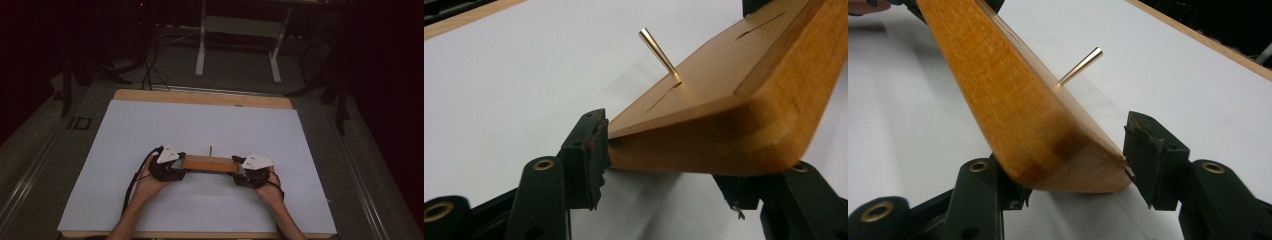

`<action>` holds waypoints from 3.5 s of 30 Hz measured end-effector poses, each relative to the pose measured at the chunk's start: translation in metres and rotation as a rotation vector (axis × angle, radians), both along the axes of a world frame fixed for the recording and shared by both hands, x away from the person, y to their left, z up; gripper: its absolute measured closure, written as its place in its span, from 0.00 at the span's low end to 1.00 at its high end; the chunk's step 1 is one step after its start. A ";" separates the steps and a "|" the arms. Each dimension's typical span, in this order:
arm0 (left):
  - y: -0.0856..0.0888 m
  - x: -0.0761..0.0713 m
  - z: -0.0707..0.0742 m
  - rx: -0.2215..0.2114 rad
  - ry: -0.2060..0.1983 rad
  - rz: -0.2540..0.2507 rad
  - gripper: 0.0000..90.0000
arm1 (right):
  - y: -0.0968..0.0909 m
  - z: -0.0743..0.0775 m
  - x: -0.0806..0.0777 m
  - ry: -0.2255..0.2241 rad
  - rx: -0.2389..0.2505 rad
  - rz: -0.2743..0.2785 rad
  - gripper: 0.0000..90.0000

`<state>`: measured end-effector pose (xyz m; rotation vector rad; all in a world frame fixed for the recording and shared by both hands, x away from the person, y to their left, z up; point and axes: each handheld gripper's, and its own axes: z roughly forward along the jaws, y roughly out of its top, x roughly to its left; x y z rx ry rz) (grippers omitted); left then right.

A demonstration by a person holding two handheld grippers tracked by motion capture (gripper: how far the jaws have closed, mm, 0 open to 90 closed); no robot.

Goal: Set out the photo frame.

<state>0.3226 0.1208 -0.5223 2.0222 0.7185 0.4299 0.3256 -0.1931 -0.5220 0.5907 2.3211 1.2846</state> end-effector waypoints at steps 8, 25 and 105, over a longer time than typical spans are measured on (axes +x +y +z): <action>0.001 0.001 0.001 0.004 -0.001 0.009 0.53 | -0.001 0.000 0.003 0.008 0.015 0.000 0.54; 0.000 0.000 0.003 0.004 -0.010 0.012 0.60 | -0.006 0.000 0.009 0.022 0.029 -0.011 0.54; 0.013 -0.002 0.022 -0.023 0.085 0.028 0.71 | -0.001 0.016 0.017 0.208 0.133 -0.007 0.61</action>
